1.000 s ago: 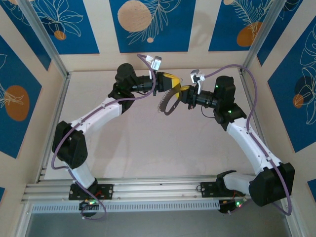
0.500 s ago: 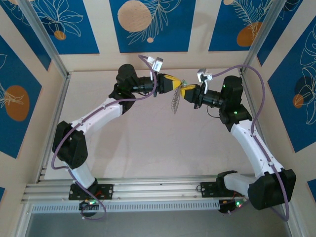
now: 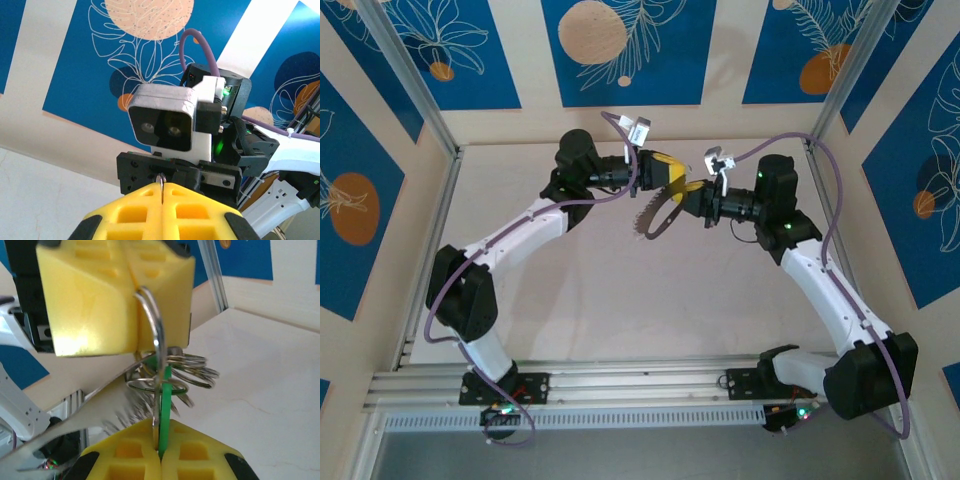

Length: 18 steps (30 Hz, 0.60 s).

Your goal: Put the keys on the keyring

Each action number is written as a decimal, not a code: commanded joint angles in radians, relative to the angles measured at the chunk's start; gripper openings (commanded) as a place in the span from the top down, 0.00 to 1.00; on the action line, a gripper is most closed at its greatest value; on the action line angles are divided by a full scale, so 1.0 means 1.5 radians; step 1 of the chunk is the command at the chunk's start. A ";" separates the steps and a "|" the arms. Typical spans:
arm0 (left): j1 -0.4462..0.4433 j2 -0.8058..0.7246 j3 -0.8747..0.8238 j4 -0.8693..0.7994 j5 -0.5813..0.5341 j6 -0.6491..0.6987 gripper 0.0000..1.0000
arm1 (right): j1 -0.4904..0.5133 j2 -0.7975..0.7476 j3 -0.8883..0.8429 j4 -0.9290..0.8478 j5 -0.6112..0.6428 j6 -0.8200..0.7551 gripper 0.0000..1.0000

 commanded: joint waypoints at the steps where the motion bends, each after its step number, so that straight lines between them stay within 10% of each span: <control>1: -0.011 0.003 0.017 0.025 0.000 0.005 1.00 | 0.029 0.015 0.022 -0.069 -0.030 -0.048 1.00; 18: -0.018 0.003 0.015 0.015 -0.003 0.018 1.00 | -0.009 -0.024 0.000 0.004 0.017 0.015 1.00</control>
